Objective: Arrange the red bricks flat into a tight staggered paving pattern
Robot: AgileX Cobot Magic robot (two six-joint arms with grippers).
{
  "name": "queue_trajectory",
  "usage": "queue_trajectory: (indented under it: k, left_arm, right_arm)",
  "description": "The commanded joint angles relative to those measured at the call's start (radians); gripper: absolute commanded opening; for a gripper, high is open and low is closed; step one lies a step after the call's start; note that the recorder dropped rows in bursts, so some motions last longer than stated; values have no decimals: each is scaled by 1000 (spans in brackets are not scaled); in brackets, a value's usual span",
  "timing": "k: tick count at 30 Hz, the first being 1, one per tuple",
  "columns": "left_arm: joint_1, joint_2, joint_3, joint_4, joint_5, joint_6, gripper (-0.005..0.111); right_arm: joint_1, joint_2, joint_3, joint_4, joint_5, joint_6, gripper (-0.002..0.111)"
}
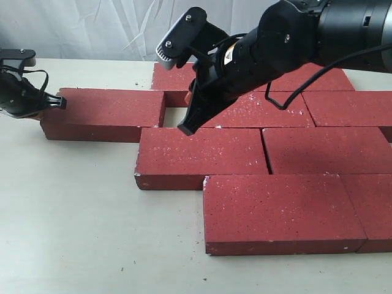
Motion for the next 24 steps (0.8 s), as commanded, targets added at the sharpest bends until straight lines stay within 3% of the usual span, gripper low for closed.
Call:
queue_trajectory:
  k: [1, 24]
  left_arm:
    - [-11, 0, 1, -8, 1, 4, 0]
    - [-133, 2, 1, -31, 0, 50, 0]
  right_arm:
    - [-2, 2, 8, -11, -13, -3, -1]
    - [-2, 2, 8, -30, -17, -3, -1]
